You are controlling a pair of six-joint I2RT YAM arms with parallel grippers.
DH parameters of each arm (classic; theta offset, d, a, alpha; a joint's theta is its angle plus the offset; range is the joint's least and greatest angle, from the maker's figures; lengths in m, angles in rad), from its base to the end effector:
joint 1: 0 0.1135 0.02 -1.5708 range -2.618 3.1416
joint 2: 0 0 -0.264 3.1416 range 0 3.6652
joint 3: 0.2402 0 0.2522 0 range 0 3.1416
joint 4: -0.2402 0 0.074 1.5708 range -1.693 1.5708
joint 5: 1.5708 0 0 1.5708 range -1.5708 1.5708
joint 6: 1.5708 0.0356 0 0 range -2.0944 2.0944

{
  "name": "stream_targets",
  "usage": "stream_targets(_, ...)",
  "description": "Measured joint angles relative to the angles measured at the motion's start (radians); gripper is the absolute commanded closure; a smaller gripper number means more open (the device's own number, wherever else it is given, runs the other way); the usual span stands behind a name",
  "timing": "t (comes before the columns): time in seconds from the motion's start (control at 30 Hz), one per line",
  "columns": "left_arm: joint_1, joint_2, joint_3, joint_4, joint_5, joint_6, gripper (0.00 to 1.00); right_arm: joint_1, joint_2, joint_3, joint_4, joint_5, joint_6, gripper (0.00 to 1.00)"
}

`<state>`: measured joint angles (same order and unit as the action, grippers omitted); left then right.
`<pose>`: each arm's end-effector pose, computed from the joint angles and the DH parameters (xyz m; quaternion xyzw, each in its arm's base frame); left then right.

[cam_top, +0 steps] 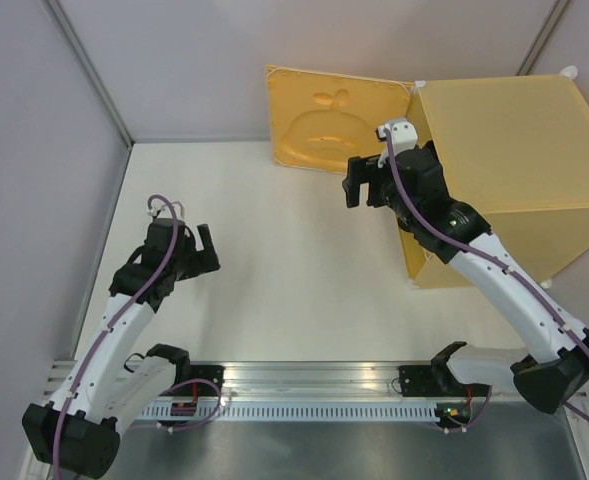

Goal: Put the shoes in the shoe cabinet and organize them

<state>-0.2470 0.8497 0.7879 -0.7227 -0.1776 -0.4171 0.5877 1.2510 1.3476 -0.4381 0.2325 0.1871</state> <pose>0.1674 -0.0357 0.2795 -0.1120 0.9139 -0.0469 0.3875 0.2354 0.1470 0.4111 -0.0959 0.8085 0.1286 0.5661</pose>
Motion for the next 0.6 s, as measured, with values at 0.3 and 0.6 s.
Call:
stream_targets(0.3, 0.0, 0.063, 0.035, 0.029, 0.084, 0.024, 0.0, 0.002, 0.042, 0.112, -0.033, 0.002, -0.035, 0.02)
stream_targets(0.6, 0.0, 0.152, 0.165, 0.041, 0.084, 0.042, 0.0, -0.064, 0.369, 0.545, -0.052, -0.046, -0.075, 0.02)
